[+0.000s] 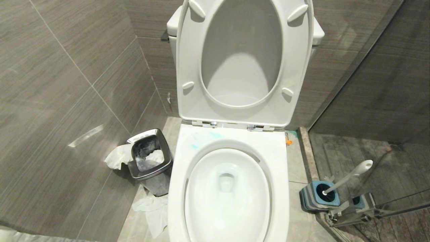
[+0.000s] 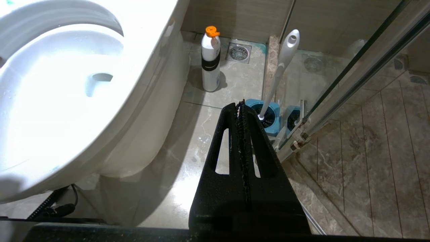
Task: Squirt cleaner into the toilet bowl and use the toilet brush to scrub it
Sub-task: Pour in the cleaning agent
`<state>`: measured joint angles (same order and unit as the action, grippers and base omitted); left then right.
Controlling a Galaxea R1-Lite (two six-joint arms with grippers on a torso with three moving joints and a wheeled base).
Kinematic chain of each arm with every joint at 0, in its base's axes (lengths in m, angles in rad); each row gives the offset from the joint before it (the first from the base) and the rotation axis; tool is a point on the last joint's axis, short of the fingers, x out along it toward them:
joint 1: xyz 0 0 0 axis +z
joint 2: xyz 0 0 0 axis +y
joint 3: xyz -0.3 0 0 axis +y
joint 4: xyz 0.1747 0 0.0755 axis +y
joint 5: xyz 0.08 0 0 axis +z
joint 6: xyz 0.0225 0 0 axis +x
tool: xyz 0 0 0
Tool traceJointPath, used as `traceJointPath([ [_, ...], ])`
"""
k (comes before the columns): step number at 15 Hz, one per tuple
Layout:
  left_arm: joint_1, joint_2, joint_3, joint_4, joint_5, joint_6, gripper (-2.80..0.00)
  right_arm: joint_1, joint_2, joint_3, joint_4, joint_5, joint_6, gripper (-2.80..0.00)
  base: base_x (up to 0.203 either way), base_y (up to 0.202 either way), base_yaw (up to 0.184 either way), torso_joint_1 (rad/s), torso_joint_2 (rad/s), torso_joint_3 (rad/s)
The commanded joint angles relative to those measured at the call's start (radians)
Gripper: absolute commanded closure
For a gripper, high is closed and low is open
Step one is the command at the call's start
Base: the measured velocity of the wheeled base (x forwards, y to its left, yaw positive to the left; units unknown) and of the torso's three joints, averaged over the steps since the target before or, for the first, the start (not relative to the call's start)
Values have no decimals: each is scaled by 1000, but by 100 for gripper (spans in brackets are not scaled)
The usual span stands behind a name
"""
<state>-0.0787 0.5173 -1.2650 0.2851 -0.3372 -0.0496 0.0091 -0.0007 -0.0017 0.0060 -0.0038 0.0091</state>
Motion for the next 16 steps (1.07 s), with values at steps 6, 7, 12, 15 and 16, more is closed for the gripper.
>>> traceJointPath([
  [6, 65, -264, 242, 2, 11, 6, 0, 2, 1, 0, 0, 1, 0, 0, 0, 0, 0, 0, 0, 0],
  [7, 71, -284, 267, 2, 13, 6, 0, 0, 1, 0, 0, 0, 0, 0, 0, 0, 0, 0, 0, 0],
  [12, 83, -376, 396, -3, 61, 42, 0, 0, 1, 0, 0, 1, 0, 0, 0, 0, 0, 0, 0, 0],
  [15, 81, -467, 486, -1, 84, 81, 0, 0, 1, 0, 0, 0, 0, 0, 0, 0, 0, 0, 0, 0],
  [16, 81, -497, 513, 1, 100, 90, 0, 1, 1, 0, 0, 0, 0, 0, 0, 0, 0, 0, 0, 0],
])
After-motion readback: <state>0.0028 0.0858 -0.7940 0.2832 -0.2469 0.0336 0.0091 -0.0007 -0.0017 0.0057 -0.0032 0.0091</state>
